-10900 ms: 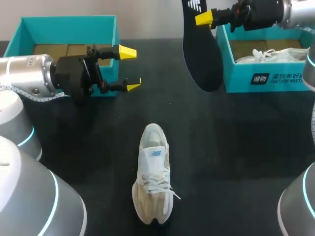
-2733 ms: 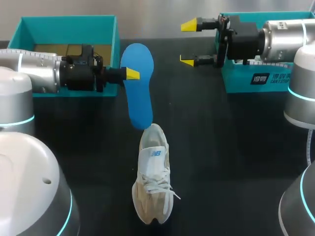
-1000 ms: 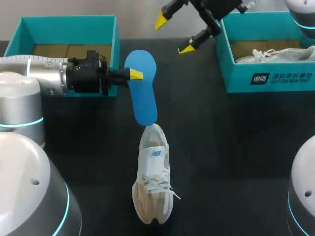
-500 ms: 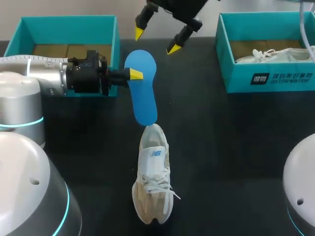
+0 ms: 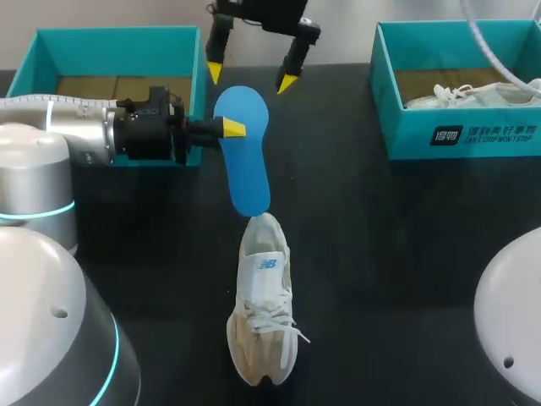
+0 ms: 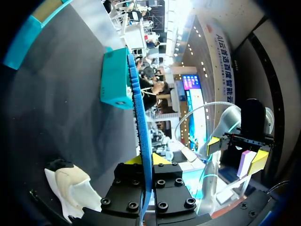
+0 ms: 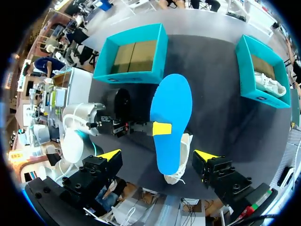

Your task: Take the shoe out of the shoebox, open the shoe tongue, remove and reinsert the insole, then place the shoe into the shoebox

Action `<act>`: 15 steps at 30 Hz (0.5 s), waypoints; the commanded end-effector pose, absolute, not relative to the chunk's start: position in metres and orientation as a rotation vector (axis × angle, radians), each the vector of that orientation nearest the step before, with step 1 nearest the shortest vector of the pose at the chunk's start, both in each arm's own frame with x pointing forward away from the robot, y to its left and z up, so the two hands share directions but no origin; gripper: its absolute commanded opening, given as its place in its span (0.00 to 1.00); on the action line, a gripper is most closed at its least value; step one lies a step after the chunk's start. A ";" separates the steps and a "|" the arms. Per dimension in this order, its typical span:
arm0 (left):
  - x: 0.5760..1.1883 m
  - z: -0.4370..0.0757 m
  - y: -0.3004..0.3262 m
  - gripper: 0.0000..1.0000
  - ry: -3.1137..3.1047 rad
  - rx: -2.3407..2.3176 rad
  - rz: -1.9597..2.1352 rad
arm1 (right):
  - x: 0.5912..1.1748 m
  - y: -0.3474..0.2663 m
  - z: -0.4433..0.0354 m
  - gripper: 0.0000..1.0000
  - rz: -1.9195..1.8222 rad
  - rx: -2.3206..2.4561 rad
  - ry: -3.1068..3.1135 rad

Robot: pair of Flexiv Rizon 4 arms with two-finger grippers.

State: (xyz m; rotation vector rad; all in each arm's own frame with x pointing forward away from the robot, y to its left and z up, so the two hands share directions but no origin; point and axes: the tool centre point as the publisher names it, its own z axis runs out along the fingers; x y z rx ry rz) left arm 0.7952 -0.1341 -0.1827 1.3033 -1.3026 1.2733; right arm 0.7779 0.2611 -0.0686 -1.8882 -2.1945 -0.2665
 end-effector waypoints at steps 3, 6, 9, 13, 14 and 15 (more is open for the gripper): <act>0.795 -0.183 -0.134 0.00 -1.303 1.304 1.272 | 0.778 0.280 -0.071 1.00 -0.057 -1.994 -2.350; 0.795 -0.183 -0.134 0.00 -1.303 1.304 1.272 | 0.775 0.285 -0.073 1.00 -0.043 -1.993 -2.367; 0.795 -0.183 -0.134 0.00 -1.303 1.304 1.272 | 0.773 0.289 -0.074 1.00 -0.029 -2.004 -2.372; 0.795 -0.183 -0.134 0.00 -1.303 1.304 1.272 | 0.771 0.294 -0.075 1.00 0.018 -2.031 -2.367; 0.795 -0.183 -0.134 0.00 -1.303 1.304 1.272 | 0.770 0.295 -0.075 1.00 0.024 -2.031 -2.369; 0.795 -0.183 -0.134 0.00 -1.303 1.304 1.272 | 0.770 0.296 -0.075 1.00 0.025 -2.032 -2.371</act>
